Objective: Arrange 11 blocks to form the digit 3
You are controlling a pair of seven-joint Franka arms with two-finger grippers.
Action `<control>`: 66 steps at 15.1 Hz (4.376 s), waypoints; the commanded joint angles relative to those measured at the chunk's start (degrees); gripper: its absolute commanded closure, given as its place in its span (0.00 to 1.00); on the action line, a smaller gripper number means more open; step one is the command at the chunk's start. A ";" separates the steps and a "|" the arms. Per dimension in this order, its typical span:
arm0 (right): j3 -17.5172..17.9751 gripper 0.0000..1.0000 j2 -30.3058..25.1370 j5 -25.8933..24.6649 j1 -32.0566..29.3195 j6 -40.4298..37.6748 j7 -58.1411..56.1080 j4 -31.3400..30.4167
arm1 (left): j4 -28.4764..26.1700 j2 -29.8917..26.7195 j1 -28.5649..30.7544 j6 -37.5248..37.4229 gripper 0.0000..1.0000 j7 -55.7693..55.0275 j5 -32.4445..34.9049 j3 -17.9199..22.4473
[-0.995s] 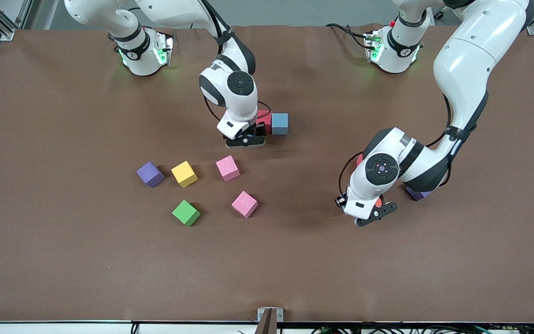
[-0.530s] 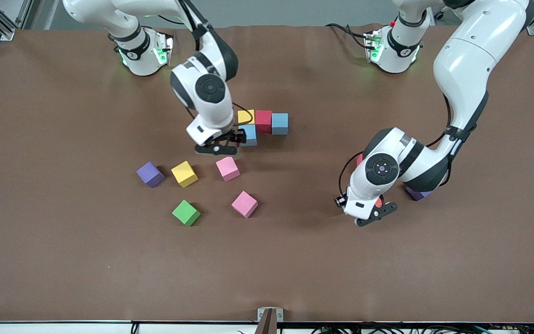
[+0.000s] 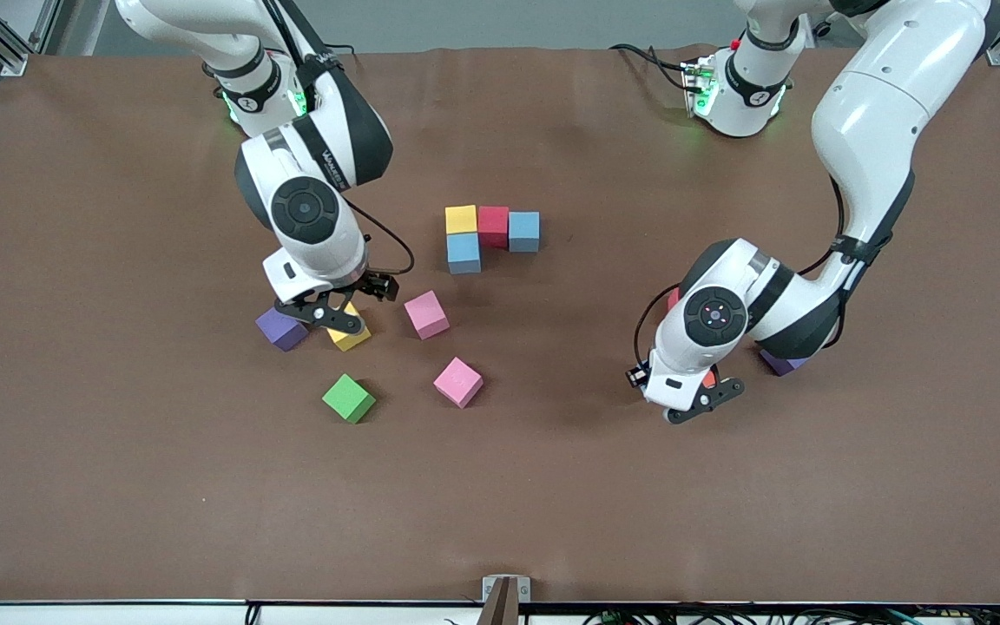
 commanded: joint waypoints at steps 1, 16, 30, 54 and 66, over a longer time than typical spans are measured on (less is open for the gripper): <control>0.76 0.00 3.11 2.13 -0.12 3.12 11.31 1.53 | -0.34 -0.76 0.36 -0.74 0.61 0.72 0.16 -0.28; 1.03 0.00 13.49 6.69 2.35 19.75 41.92 -0.41 | -0.34 -0.59 0.36 -0.66 0.61 1.16 0.25 -0.20; 1.03 0.08 12.87 9.61 5.68 25.81 45.71 -5.15 | -0.25 -0.76 0.44 -0.74 0.61 0.98 0.16 -0.20; 1.12 0.80 12.26 8.47 11.13 28.72 -1.02 -4.89 | 0.27 -1.29 1.50 -0.83 0.60 0.72 -0.02 -0.55; 1.11 0.80 12.43 0.38 15.00 28.02 -5.53 -6.29 | 0.36 -0.67 0.88 -0.92 0.60 0.81 0.07 -0.37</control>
